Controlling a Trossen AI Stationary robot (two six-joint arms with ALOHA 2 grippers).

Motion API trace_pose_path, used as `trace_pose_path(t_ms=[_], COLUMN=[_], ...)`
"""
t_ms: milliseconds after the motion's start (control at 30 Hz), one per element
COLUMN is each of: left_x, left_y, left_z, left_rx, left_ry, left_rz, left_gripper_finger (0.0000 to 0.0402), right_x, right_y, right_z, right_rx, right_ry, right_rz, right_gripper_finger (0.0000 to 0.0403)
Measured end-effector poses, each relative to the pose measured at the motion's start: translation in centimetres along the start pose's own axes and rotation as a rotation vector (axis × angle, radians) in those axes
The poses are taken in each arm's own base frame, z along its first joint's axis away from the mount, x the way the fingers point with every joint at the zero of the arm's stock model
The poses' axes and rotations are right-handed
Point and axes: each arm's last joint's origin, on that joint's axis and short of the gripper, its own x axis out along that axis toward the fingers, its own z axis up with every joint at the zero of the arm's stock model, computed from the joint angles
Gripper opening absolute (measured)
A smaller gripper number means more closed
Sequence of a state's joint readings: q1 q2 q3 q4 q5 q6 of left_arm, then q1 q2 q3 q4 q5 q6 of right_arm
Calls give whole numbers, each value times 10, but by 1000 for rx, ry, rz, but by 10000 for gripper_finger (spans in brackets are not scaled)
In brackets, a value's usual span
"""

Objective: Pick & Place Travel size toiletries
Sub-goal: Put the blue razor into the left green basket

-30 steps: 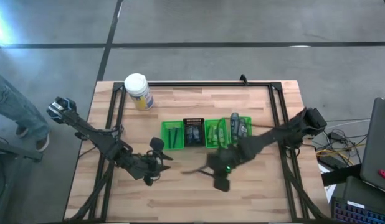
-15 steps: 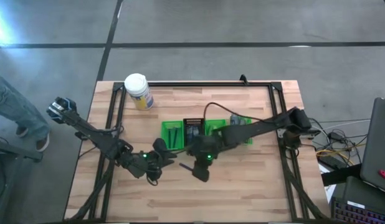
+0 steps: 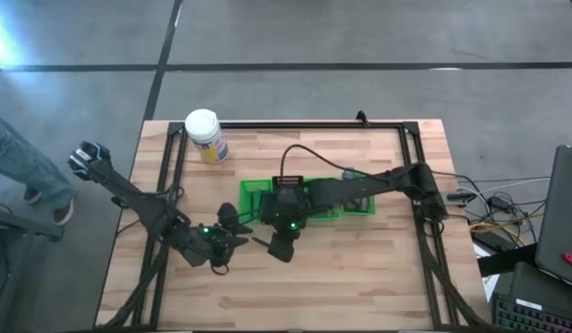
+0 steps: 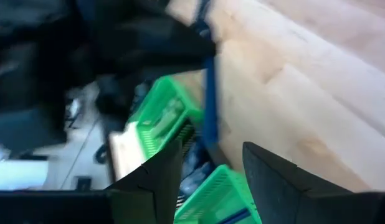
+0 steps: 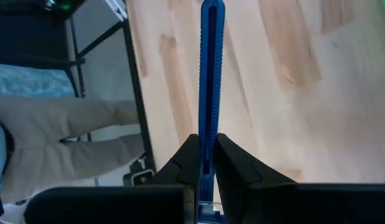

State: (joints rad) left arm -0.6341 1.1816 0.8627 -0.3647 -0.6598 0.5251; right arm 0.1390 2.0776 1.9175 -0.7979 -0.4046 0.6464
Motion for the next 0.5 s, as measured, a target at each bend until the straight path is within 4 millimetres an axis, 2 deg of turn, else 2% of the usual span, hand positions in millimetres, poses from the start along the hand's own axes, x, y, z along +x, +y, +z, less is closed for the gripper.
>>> trace_pose_path(t_ms=[200,500], left_x=[9,11], left_y=[-5,-4], left_z=[6,7], left_rx=[26,46], left_ry=[-22,-20], left_rz=[1,21], left_gripper_finger=[175,174], right_x=[-5,-4], right_y=[3,4], right_z=[11,11], right_rx=[-10,4], right_ry=[-13,-7], right_rz=[7,17], right_gripper_finger=[24,24])
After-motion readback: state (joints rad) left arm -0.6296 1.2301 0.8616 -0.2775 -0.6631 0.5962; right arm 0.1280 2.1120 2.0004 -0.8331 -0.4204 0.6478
